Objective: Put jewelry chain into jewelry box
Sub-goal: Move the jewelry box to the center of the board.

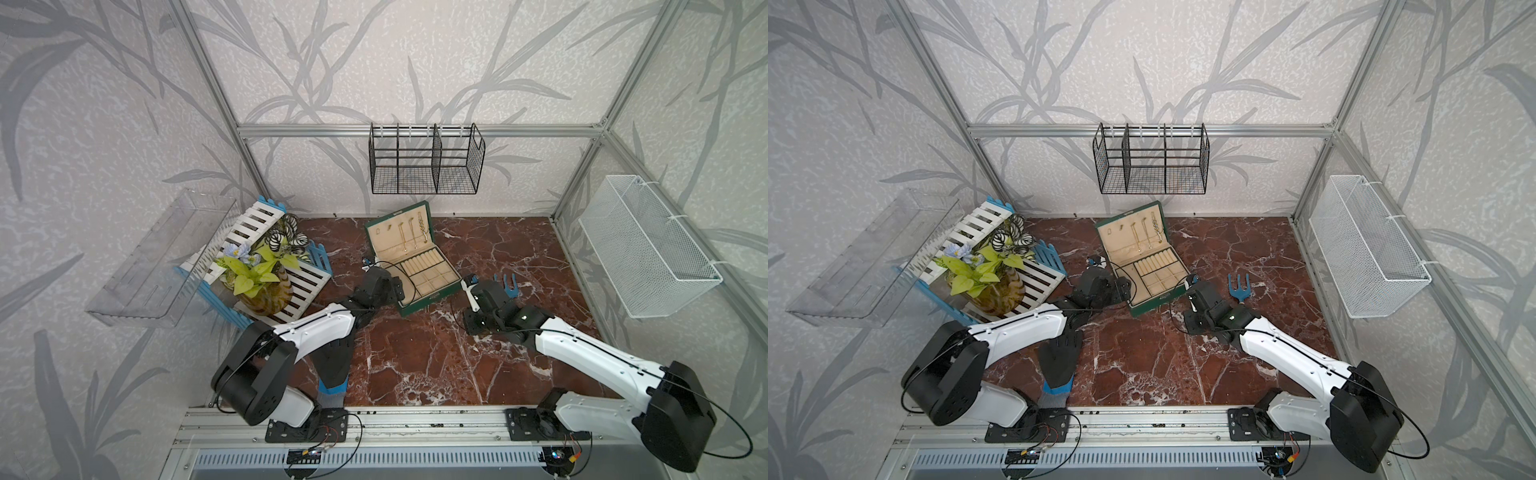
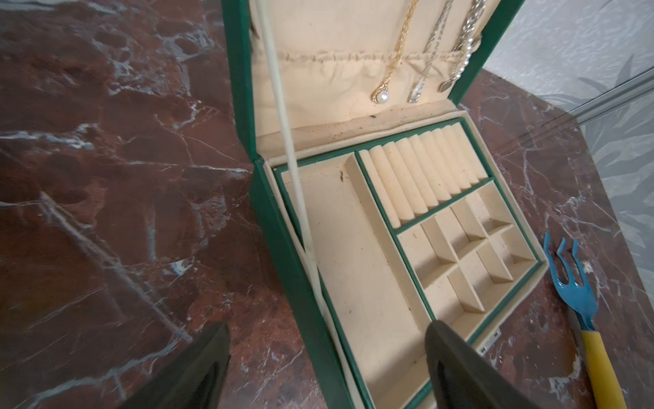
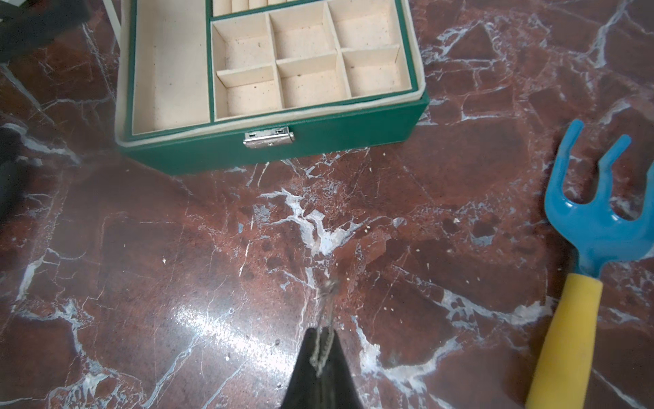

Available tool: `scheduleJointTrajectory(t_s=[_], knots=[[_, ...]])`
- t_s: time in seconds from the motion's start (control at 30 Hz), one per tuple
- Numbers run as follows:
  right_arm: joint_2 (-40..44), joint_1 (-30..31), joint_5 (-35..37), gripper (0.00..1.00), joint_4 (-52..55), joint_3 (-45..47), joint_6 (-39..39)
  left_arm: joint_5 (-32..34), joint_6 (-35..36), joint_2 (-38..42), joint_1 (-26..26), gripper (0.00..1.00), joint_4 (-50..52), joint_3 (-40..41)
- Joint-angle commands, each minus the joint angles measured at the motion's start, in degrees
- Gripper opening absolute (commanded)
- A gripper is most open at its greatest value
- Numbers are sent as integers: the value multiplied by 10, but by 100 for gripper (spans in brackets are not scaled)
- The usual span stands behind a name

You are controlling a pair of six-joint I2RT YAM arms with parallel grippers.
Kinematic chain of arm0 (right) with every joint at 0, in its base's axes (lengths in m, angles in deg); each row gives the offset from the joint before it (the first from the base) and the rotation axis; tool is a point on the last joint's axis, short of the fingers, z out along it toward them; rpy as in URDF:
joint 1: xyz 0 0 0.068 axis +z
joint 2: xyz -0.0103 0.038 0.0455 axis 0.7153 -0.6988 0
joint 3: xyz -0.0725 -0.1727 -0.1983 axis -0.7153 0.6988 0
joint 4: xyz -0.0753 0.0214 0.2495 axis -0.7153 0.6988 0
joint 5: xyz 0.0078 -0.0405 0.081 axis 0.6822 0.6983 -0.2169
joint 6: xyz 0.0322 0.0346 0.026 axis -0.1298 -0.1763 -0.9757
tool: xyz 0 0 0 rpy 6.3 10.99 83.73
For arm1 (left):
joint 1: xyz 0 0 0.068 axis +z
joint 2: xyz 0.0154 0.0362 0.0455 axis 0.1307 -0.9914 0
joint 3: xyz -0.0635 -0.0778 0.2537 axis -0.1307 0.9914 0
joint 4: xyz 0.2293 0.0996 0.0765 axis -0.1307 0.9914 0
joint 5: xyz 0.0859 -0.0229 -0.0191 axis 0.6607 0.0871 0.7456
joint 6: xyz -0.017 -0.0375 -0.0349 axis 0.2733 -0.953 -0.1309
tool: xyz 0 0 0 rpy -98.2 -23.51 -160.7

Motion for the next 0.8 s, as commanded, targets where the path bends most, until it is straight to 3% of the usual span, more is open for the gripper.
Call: scheduleJointTrajectory(t_s=[0.0, 0.13, 0.37, 0.57, 0.77], knots=[[16, 2, 11, 0, 14, -12, -16, -33, -15, -67, 11, 89, 17, -48], [29, 2, 22, 0, 30, -13, -23, -52, -3, -116, 16, 78, 24, -76], [63, 1, 34, 0, 64, -26, -34, -66, 17, -108, 13, 46, 43, -48], [64, -8, 19, 0, 110, -69, -31, -102, 52, -50, 0, 33, 53, 23], [60, -19, -7, 0, 145, -116, -21, -133, 95, 20, -36, 29, 86, 69]])
